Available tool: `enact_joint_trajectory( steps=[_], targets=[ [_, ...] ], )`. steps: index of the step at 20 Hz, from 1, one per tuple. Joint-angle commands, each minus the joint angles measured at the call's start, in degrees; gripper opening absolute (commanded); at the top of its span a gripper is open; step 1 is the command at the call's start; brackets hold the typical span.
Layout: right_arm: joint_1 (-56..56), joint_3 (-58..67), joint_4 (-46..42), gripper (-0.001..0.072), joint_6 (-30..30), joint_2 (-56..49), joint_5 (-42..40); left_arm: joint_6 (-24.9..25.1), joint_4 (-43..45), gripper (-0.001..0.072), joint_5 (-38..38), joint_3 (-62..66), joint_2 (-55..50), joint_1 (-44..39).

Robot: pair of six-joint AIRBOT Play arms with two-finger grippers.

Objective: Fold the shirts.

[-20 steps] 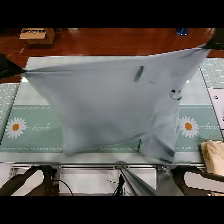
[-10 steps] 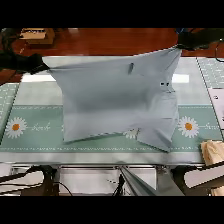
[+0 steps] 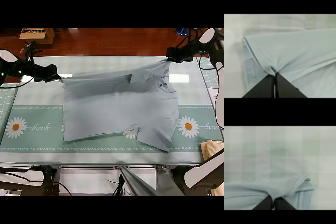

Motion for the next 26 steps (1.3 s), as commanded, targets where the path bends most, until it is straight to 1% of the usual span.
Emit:
enact_joint_trajectory(
  steps=[1,3,4,6,9,11,12,13,14,15,16,17,18,19,20,22,23,25,26],
  targets=[
    [-0.1,0.1,-0.4,0.0032,0.1,0.5,4.3,-0.4,-0.3,0.0018,-5.6,0.3,0.0,-0.1],
    [-0.2,0.1,-1.9,0.0032,-0.1,1.2,10.2,-0.5,0.2,0.0019,-10.9,0.3,0.2,-0.2],
    [-0.2,0.1,-3.0,0.0032,-0.1,1.2,12.8,-0.8,0.3,0.0018,-12.3,0.2,0.2,-0.3],
    [-0.2,0.1,-4.2,0.0032,0.9,0.8,15.2,-2.6,0.3,0.0019,-12.7,-0.3,0.2,-0.8],
    [-0.2,0.1,-4.4,0.0032,1.8,0.2,18.1,-4.2,0.3,0.0019,-12.7,-0.9,-0.2,-1.6],
    [-0.2,0.1,-4.3,0.0034,1.9,-0.1,18.6,-5.9,0.3,0.0019,-13.1,-1.0,-0.8,-1.6],
    [-0.2,0.1,-4.3,0.0076,1.9,-0.1,18.4,-5.8,0.3,0.0038,-13.3,-1.0,-0.9,-1.6],
    [-0.2,0.1,-4.3,0.0223,1.5,0.2,18.8,-5.8,0.3,0.0149,-13.9,-0.8,-0.8,-1.4],
    [-0.3,0.2,-4.4,0.0287,-0.5,0.4,20.3,-5.7,0.3,0.0316,-15.4,-0.4,-0.6,-0.9],
    [-0.8,0.2,-4.8,0.0291,-4.2,1.1,23.0,-5.4,0.4,0.0417,-17.6,0.2,-0.4,0.0],
    [-1.4,0.2,-6.9,0.0292,-7.5,2.1,27.0,-5.3,1.0,0.0437,-20.4,0.8,0.0,1.2],
    [-2.2,0.2,-10.1,0.0301,-8.6,3.2,31.1,-4.3,1.9,0.0438,-23.3,0.9,1.0,2.8],
    [-4.1,0.1,-10.2,0.0306,-5.9,4.5,33.3,-3.8,3.4,0.0438,-26.1,0.2,2.4,4.3],
    [-6.0,0.1,-9.3,0.0342,-5.3,5.6,35.8,-3.8,4.9,0.0438,-27.6,-1.5,4.2,5.6],
    [-8.1,-0.8,-8.6,0.0383,-5.3,6.7,37.9,-2.4,5.7,0.0438,-27.8,-4.9,6.7,7.0],
    [-12.3,-6.5,-6.2,0.0428,-5.4,10.4,37.8,0.2,5.7,0.0439,-25.6,-15.4,12.8,9.6],
    [-14.3,-10.5,-4.2,0.0432,-6.0,12.6,36.7,0.6,5.7,0.0453,-24.0,-21.6,15.8,10.8],
    [-18.2,-19.8,1.6,0.0435,-8.3,17.5,32.5,1.1,5.7,0.0456,-21.4,-34.7,21.3,13.8],
    [-20.1,-24.9,4.4,0.0478,-9.8,20.1,30.0,1.6,5.0,0.0456,-20.9,-40.3,23.3,15.5]
  ],
)
